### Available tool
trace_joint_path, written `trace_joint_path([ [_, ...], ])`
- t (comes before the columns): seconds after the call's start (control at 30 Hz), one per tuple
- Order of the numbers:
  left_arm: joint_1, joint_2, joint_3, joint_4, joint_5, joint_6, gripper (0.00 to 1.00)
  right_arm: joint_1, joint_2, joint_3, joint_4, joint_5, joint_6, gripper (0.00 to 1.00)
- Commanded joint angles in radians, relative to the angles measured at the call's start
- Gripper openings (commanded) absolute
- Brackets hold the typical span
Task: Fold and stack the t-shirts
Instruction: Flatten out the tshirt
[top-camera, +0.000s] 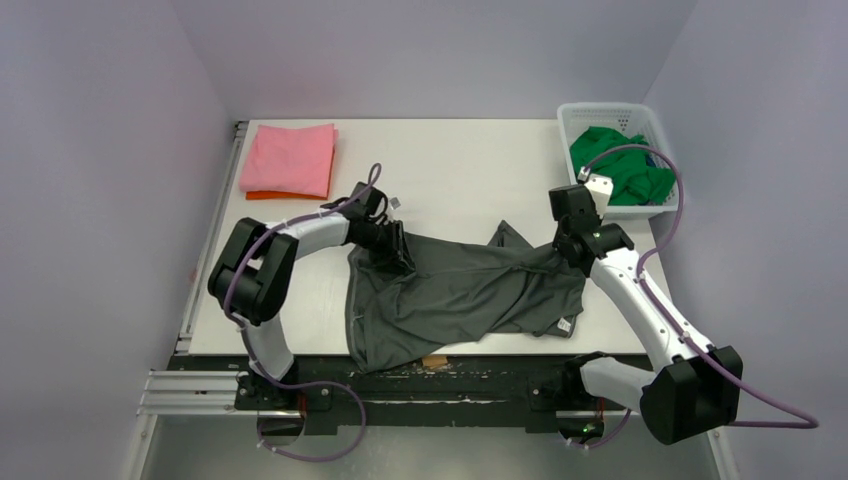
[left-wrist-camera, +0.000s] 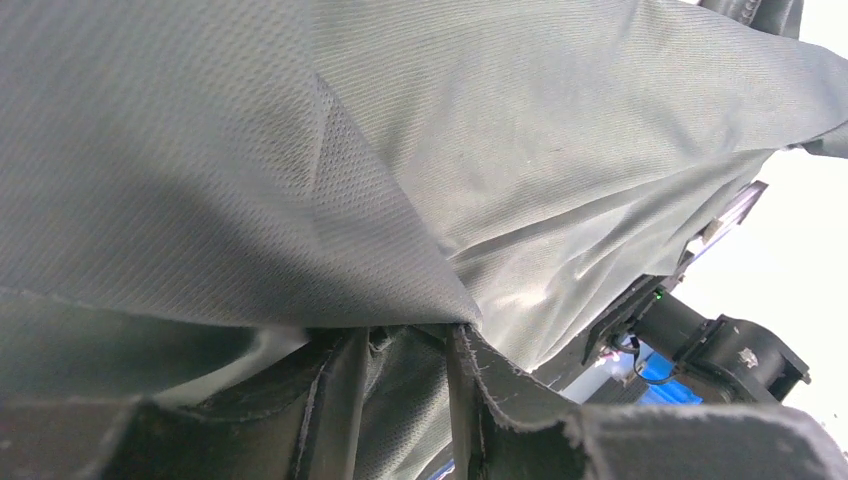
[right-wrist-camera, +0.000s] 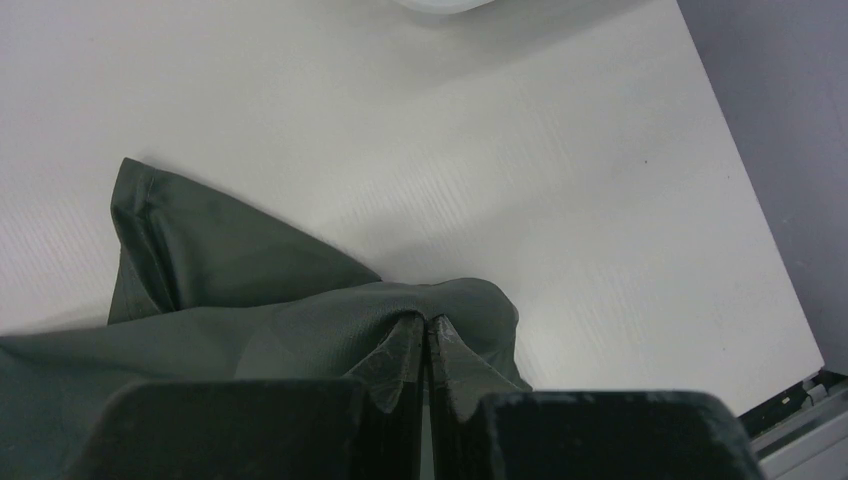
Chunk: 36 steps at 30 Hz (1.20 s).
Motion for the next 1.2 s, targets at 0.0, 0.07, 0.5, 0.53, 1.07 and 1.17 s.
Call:
trace_joint_path([
  [0.0,-0.015,0.036,0.048,0.079,0.082,-0.031,0.31,-0.007,-0.003,0.001,0.024,0.012,-0.005,0.00],
  [0.07,-0.020,0.049,0.063,0.079,0.074,-0.033,0.28,-0.008,-0.005,0.001,0.024,0.013,-0.005,0.00],
  [0.5,-0.020,-0.122,0.052,-0.084,-0.248,0.035,0.00,-0.012,-0.024,0.003,0.012,0.036,-0.004,0.00],
  [0.53,-0.018,-0.163,0.044,-0.118,-0.311,0.047,0.00,-0.013,-0.029,0.003,0.009,0.043,-0.003,0.00],
  [1.07,0.023,-0.620,0.038,-0.361,-0.688,0.069,0.00,-0.017,-0.162,0.026,-0.022,0.096,0.010,0.00],
  [1.17,0.023,-0.646,0.119,-0.359,-0.678,0.105,0.00,-0.017,-0.199,0.086,-0.005,0.052,-0.011,0.00],
])
